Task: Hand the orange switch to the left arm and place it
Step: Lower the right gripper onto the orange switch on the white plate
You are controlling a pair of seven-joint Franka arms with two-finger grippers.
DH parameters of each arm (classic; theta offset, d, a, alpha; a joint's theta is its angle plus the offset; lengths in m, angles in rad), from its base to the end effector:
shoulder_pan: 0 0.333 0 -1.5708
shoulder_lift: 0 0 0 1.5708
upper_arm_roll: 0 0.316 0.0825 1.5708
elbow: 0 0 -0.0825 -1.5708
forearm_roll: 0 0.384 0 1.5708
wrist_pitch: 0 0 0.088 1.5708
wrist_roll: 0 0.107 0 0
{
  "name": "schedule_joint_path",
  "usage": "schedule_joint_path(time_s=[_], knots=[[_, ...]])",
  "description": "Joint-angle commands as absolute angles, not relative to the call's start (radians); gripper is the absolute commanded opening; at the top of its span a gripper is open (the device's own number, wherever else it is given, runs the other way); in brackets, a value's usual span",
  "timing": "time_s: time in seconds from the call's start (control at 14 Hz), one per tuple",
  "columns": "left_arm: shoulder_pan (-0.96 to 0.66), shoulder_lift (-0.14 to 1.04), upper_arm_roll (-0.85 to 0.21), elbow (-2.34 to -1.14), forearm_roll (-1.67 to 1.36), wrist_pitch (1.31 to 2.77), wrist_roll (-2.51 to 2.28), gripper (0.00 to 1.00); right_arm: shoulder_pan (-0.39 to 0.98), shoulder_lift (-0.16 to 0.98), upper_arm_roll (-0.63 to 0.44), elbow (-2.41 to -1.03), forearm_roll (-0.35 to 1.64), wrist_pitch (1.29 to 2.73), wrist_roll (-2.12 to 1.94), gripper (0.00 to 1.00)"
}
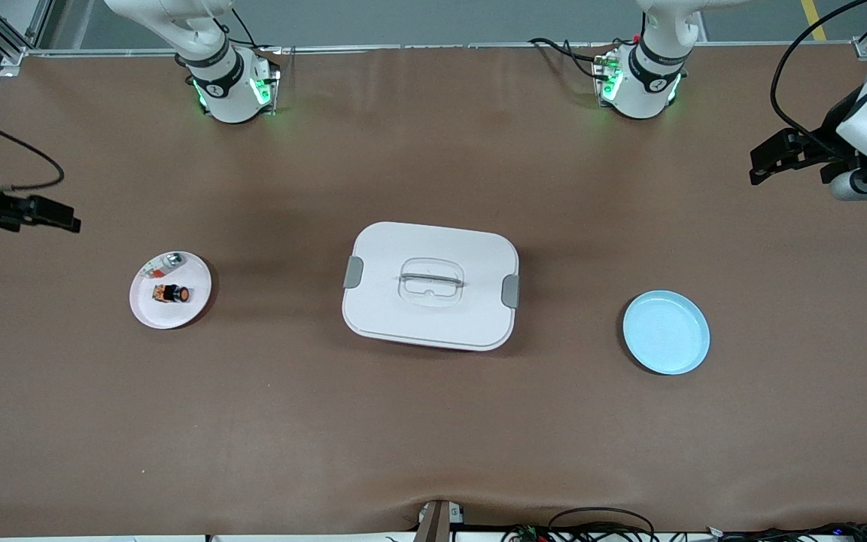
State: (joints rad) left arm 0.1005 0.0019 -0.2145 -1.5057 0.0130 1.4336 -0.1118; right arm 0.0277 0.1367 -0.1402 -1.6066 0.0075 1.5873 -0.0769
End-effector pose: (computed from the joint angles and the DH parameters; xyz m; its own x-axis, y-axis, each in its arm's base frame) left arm 0.5376 -0.0599 0.6422 0.9974 -0.0002 -0.0720 -0.0017 -0.9998 -0.0207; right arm 0.5842 -0.0606 0.5315 0.9873 -0.0360 -0.1545 -0.0365 -0.9993 -0.0002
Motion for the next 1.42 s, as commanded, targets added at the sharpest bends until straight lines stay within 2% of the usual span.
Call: schedule_joint_path(time_s=[0.0, 0.5, 0.64, 1.35], knots=[[0.101, -0.014, -0.218, -1.52, 0.018, 1.448, -0.112, 1.0, 0.017, 0.195, -0.133, -1.604, -0.002, 1.638, -0.086, 1.0], [0.101, -0.017, -0.216, -1.519, 0.018, 1.448, -0.112, 1.0, -0.012, 0.23, -0.133, -1.851, 0.0, 2.017, -0.156, 1.0], [0.103, -0.017, -0.215, -1.519, 0.018, 1.448, -0.11, 1.0, -0.035, 0.276, -0.132, -1.884, 0.005, 2.095, -0.161, 1.0], [0.104, -0.015, -0.21, -1.519, 0.018, 1.453, -0.11, 1.0, -0.026, 0.409, -0.127, -1.968, 0.015, 2.214, -0.161, 1.0]])
